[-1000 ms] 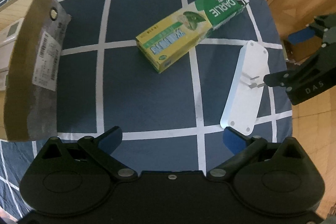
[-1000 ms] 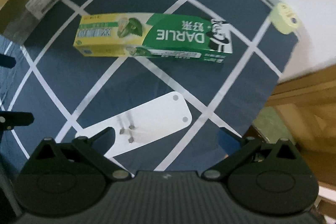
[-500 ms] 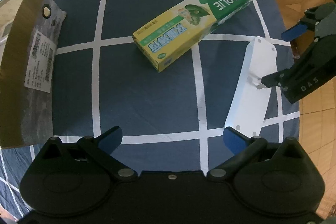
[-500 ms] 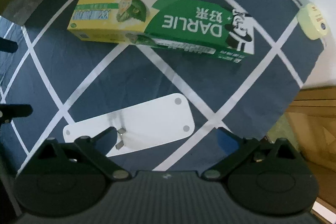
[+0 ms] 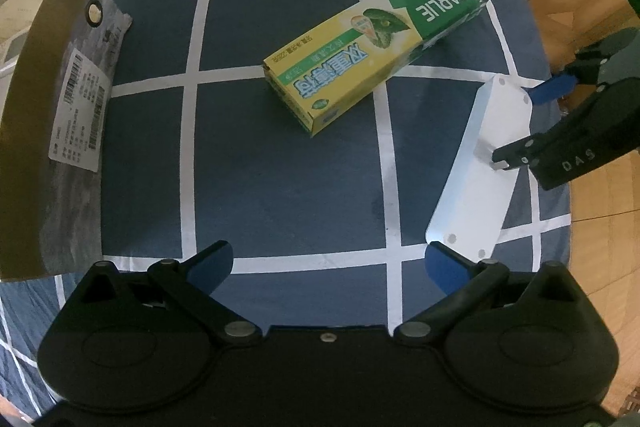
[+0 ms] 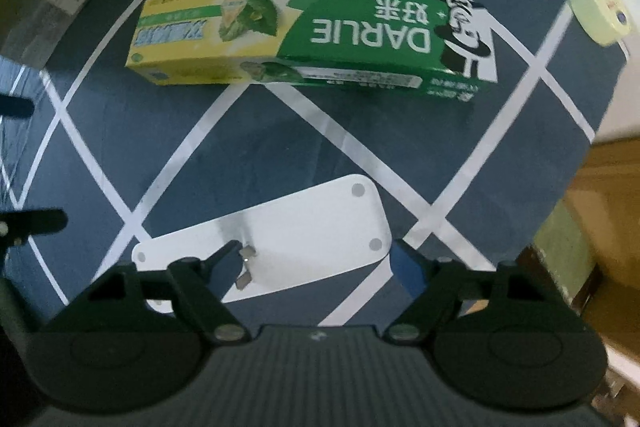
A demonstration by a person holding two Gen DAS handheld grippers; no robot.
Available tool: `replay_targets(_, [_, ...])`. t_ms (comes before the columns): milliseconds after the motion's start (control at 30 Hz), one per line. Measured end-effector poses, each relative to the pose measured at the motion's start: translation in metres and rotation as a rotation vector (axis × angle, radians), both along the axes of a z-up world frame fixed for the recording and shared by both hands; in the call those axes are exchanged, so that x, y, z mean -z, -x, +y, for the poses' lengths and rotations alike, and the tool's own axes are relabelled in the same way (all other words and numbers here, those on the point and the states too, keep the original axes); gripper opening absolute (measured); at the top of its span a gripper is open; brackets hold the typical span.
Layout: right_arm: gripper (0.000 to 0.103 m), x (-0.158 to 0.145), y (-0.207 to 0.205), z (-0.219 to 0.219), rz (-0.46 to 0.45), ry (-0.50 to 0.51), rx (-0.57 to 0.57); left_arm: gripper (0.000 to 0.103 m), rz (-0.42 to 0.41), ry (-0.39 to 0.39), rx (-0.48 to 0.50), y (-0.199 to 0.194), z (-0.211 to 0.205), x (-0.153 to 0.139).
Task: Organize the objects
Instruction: 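Close the right gripper on the power strip end while the left gripper grasps its plug end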
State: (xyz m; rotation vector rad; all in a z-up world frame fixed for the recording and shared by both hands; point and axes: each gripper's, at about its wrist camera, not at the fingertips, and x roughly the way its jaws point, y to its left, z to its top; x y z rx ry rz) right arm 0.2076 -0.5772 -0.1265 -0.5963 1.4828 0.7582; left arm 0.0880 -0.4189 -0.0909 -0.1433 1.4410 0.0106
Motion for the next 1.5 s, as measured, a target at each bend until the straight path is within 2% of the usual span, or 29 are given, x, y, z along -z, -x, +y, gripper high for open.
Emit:
replay_targets(300, [0.079, 0.002, 0.006, -0.006, 0.017, 0.021, 0.230, 0.103, -0.013, 0.031, 0.002, 0.009, 0.008, -0.001])
replay_targets(567, [0.079, 0.003, 0.022, -0.003, 0.036, 0.037, 0.465, 0.103, -0.034, 0.073, -0.033, 0.018, 0.031, -0.003])
replay_targets(800, [0.079, 0.004, 0.041, 0.016, 0.055, 0.047, 0.637, 0.103, -0.045, 0.111, -0.045, 0.024, 0.053, -0.001])
replay_targets(1000, [0.079, 0.005, 0.057, 0.042, 0.063, 0.052, 0.740, 0.103, -0.054, 0.128, -0.050, 0.028, 0.073, -0.001])
replay_targets(1200, [0.079, 0.005, 0.067, 0.069, 0.056, 0.051, 0.739, 0.103, -0.042, 0.123, -0.074, 0.031, 0.088, 0.005])
replay_targets(1500, [0.080, 0.003, 0.064, 0.073, 0.043, 0.034, 0.616, 0.103, -0.018, 0.116, -0.113, 0.034, 0.079, 0.013])
